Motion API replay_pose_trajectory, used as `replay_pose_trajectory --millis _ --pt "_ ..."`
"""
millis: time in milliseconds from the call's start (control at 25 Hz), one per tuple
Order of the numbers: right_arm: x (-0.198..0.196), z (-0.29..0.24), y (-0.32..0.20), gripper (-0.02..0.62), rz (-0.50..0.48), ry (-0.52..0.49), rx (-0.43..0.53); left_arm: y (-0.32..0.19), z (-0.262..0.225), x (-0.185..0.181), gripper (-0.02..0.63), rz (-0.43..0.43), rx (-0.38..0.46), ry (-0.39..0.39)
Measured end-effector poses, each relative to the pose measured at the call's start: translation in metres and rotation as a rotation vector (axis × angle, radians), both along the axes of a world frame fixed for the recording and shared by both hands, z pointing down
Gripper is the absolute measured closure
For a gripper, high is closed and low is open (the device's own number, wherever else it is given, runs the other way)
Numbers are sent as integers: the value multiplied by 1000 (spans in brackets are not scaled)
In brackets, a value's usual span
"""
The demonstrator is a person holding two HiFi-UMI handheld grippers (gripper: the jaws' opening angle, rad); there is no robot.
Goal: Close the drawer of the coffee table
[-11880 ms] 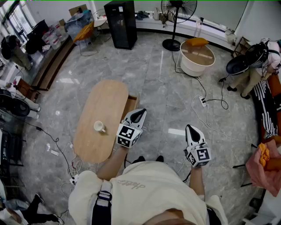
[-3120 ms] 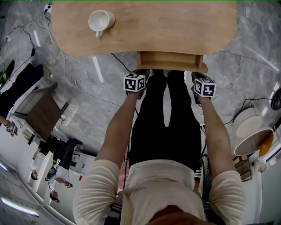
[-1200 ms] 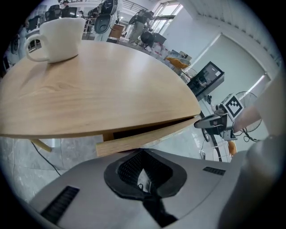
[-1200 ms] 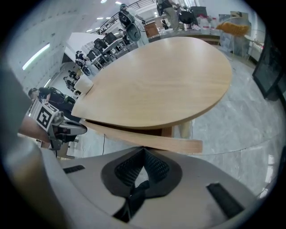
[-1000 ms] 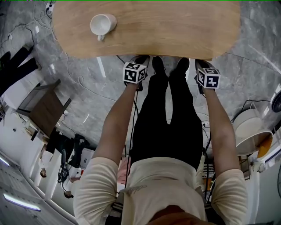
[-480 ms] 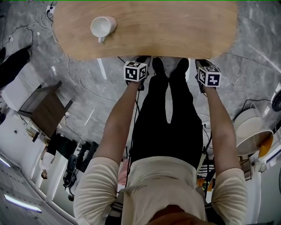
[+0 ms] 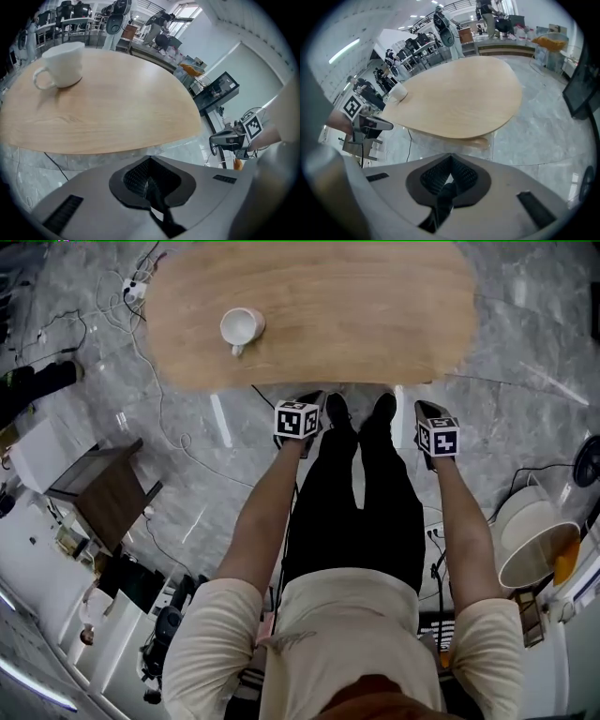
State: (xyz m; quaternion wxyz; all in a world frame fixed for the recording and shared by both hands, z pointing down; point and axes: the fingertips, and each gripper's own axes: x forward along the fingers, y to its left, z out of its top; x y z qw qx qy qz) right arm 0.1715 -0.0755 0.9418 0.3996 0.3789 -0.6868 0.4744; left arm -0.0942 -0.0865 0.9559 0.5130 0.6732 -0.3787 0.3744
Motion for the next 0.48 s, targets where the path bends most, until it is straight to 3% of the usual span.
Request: replay_pose_trajectory --millis 320,480 --pt "8 -112 19 600 12 -37 115 16 -99 -3 604 2 47 11" --pt "3 -165 8 600 10 -59 195 11 -151 -6 604 57 125 14"
